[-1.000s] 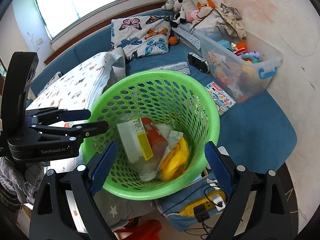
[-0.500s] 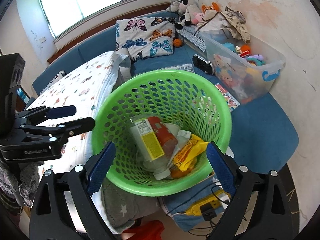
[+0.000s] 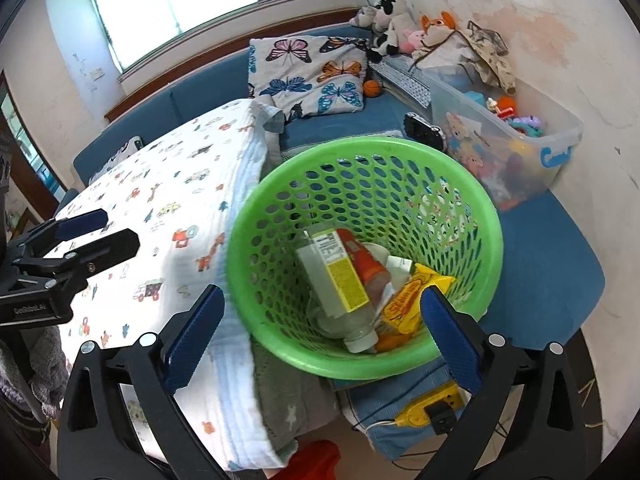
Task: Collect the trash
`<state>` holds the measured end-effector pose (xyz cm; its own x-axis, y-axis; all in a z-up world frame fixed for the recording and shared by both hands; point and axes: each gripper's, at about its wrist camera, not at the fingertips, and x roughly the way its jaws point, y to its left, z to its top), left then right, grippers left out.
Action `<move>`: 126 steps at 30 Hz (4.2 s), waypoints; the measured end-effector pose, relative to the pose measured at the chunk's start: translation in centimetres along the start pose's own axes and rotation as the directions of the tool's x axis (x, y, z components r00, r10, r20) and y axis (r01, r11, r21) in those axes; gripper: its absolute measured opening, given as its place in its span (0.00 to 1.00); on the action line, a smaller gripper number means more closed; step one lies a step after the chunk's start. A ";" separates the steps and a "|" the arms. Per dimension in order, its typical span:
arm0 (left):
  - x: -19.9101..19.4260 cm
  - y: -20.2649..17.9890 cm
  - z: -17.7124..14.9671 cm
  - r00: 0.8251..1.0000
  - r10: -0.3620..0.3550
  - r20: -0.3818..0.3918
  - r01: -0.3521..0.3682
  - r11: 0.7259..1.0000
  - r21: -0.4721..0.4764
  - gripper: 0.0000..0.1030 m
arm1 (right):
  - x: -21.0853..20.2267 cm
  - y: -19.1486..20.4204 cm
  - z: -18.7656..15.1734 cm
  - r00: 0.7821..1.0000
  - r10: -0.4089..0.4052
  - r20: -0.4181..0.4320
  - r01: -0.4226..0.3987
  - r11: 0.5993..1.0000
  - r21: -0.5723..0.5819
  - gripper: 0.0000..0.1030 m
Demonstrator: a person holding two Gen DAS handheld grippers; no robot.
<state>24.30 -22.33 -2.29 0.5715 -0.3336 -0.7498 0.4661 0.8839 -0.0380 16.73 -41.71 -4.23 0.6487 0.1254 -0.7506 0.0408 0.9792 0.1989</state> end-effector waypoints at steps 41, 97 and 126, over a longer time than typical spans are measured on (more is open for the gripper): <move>-13.5 11.2 -10.4 0.928 0.330 0.174 -0.275 0.921 -0.278 0.92 | -3.2 15.1 -3.3 0.987 0.072 0.146 -0.043 0.980 -0.194 0.96; -15.1 10.9 -12.7 0.872 0.438 0.218 -0.381 0.887 -0.261 0.92 | -5.8 15.8 -4.1 0.973 0.046 0.225 0.000 0.980 -0.200 0.96; -14.9 10.5 -12.8 0.872 0.437 0.221 -0.381 0.889 -0.254 0.92 | -5.8 15.7 -4.2 0.974 0.042 0.222 0.003 0.980 -0.198 0.96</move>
<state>12.02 -3.88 0.05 0.8513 0.0229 -0.5242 0.0248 0.9962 0.0839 10.45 -26.41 0.62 0.8023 0.1275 -0.5831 -0.1084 0.9918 0.0677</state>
